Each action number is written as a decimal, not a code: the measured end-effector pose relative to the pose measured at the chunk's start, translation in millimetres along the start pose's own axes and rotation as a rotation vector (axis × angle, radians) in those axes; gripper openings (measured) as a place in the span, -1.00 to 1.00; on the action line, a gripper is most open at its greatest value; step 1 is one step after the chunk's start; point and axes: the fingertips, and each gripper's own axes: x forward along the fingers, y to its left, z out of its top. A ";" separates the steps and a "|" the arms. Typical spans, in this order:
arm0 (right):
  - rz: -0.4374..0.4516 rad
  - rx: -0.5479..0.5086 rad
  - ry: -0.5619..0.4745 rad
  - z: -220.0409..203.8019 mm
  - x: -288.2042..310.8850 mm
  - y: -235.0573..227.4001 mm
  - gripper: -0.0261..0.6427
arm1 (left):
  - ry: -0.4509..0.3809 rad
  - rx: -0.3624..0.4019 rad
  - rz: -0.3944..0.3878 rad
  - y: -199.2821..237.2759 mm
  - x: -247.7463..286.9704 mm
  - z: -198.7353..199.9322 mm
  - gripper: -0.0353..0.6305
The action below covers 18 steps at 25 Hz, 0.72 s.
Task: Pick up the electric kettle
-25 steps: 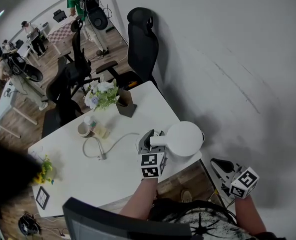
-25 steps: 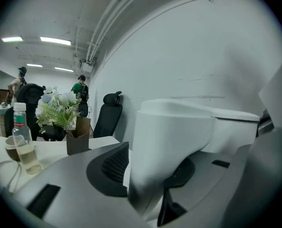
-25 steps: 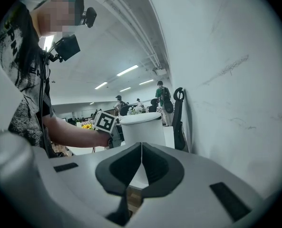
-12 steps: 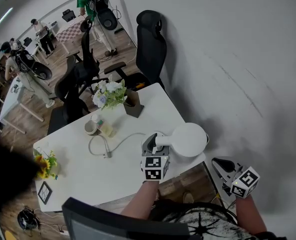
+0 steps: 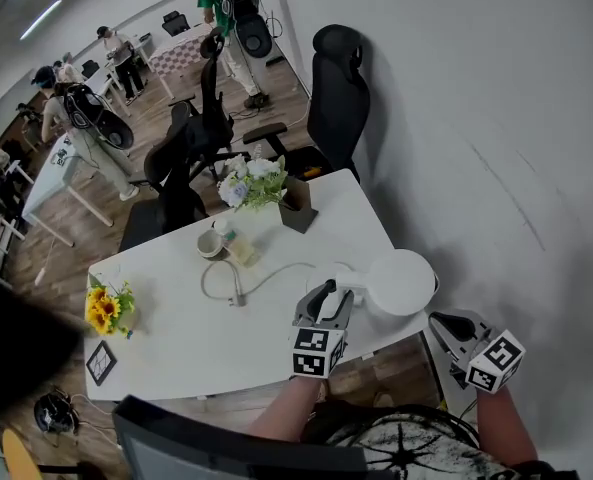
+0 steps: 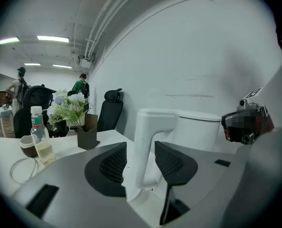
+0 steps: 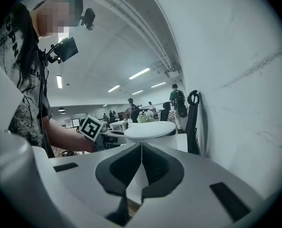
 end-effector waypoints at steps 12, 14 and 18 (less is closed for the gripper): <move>0.080 -0.041 -0.047 19.8 16.5 -0.8 -0.86 | -0.062 0.091 -0.034 -12.3 -40.0 28.2 -0.86; 0.089 -0.050 -0.055 23.7 16.1 -1.9 -0.86 | -0.069 0.082 -0.045 -17.9 -39.9 31.9 -0.87; 0.094 -0.057 -0.070 30.6 14.5 -3.1 -0.85 | -0.081 0.076 -0.058 -24.9 -40.7 39.8 -0.87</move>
